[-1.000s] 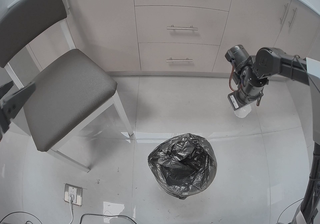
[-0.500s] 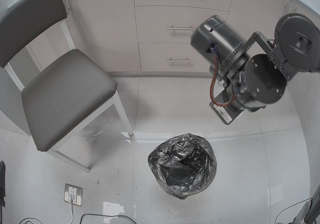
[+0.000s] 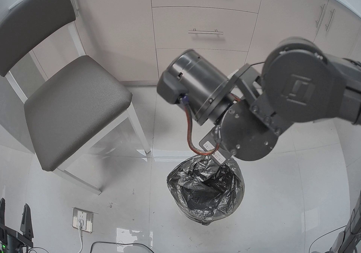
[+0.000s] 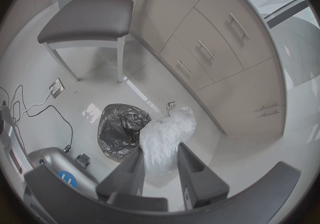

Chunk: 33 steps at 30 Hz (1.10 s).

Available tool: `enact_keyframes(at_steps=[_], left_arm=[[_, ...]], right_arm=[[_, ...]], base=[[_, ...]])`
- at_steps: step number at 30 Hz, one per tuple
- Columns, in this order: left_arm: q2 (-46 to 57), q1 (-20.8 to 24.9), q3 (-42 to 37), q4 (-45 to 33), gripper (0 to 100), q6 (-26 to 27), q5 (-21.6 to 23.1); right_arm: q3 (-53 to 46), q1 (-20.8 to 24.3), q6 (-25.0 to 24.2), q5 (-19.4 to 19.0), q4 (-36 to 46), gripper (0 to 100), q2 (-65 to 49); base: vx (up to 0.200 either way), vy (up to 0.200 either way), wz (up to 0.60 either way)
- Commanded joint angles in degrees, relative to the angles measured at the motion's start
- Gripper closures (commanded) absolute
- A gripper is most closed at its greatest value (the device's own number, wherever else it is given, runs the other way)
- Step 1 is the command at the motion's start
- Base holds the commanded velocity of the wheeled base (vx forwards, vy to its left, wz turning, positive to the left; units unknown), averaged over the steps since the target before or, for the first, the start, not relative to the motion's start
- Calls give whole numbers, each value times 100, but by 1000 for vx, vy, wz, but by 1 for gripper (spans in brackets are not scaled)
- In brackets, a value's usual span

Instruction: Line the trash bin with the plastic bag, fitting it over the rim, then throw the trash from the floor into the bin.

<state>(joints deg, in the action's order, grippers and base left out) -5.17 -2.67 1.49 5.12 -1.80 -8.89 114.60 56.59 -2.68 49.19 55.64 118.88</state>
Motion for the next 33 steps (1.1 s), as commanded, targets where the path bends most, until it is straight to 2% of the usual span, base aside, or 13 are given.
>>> enact_keyframes(at_steps=[1,3,5,6,10,14,18,22,25,30,33], left_arm=[[499,267,-149,-178,0,-329,36],[517,267,-114,-301,0,-356,-8],[517,267,-114,-310,0,-347,-8],[517,267,-105,-345,0,-312,1],[517,267,-87,-363,0,-233,45],[517,267,-87,-389,0,-189,115],[517,267,-17,-565,0,251,845],[517,267,18,-644,0,198,678],[517,267,1,-609,0,57,71],[517,267,1,-609,0,-101,63],[517,267,1,-617,0,-136,361]], right_arm=[[-1,-254,-13,-296,-71,100,557],[-1,-421,-75,-498,-123,100,768],[-1,-438,-83,-524,-132,100,794],[-1,-623,-127,-709,-352,100,1032],[-1,-878,-145,-832,-747,100,1418],[-1,-983,-233,-920,-800,100,1726],[-1,-983,-259,-1148,-853,100,2262],[-1,-983,-259,-1148,-1064,100,2517],[-1,-983,-294,-1157,-1090,100,2587],[-1,-948,-391,-1175,-1090,100,2737],[-1,-957,-382,-1184,-1090,100,2869]], base=[[0,0,0],[0,0,0],[0,0,0],[0,0,0],[0,0,0],[0,0,0],[0,0,0],[0,0,0],[0,0,0],[0,0,0],[0,0,0]])
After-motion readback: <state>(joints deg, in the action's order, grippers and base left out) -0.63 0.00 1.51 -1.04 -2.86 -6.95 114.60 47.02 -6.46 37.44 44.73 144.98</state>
